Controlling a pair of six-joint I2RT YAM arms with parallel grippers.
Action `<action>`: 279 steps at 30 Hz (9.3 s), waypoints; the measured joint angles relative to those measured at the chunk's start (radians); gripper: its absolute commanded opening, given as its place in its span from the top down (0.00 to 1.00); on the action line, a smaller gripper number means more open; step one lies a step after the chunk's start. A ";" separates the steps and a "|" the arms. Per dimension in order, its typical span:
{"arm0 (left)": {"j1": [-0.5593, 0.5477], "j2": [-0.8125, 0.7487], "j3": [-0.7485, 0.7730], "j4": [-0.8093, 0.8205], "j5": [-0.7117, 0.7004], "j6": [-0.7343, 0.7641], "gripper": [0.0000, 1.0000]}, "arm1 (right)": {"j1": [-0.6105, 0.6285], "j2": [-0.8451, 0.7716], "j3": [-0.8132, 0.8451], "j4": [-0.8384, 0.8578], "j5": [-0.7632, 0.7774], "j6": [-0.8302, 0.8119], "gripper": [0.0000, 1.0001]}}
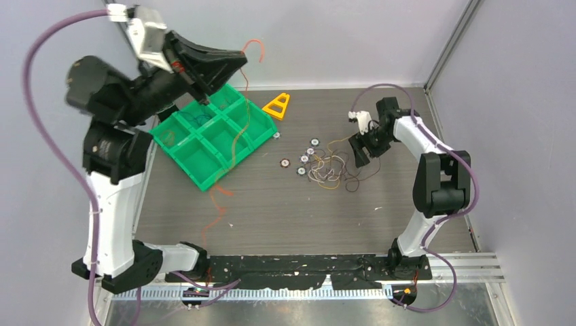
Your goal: Untangle the cables
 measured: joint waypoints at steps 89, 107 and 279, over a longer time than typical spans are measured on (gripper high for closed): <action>0.947 0.113 -0.833 0.502 -0.095 -0.072 1.00 | 0.031 -0.088 0.197 -0.175 -0.367 0.040 0.05; 0.852 0.380 -0.889 0.296 -0.303 0.219 1.00 | 0.031 -0.093 0.138 -0.195 -0.341 0.016 0.05; 0.225 0.228 -0.552 -0.270 -0.065 0.530 0.00 | 0.109 0.261 0.454 -0.170 -0.105 -0.058 0.19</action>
